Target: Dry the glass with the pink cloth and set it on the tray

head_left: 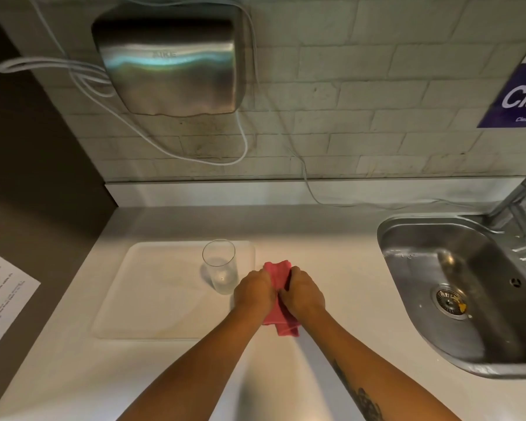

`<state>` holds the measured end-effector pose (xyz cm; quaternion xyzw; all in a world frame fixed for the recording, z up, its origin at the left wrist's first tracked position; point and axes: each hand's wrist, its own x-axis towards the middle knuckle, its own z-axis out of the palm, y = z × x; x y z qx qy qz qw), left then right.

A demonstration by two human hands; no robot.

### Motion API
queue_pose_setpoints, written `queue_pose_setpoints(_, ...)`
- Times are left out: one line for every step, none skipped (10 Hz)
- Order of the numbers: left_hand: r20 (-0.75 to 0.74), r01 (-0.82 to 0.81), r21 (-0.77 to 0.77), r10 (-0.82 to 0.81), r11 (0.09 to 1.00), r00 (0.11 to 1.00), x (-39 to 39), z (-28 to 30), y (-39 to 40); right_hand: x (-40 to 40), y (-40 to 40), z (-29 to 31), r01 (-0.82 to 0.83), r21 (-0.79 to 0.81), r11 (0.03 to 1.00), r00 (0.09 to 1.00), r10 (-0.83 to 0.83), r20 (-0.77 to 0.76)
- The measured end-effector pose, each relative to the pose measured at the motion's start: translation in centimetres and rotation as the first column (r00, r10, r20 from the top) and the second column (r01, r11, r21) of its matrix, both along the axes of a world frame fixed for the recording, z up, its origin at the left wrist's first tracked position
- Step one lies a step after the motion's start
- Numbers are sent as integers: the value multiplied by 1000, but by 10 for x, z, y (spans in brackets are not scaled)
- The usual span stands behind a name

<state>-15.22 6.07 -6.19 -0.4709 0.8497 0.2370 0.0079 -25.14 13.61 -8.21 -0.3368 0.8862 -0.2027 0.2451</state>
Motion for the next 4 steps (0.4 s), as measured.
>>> queue_pose_setpoints(-1,-1,-27,1,1000,1000,0,-1,1,2,0,0,-9,54,999,996,13,-86)
queue_pose_setpoints(18,11,-44,-11,999,1000,2,7,4,5,0,8,-30,119,992,984,51,-172)
queue_pose_setpoints(-8,-1,-16,1,1000,1000,6,18,8,9,1,20,-46,166,985,974,80,-210)
queue_pose_setpoints(2,81,-145,-82,986,997,12,37,12,15,-1,42,-37,160,986,969,75,-235)
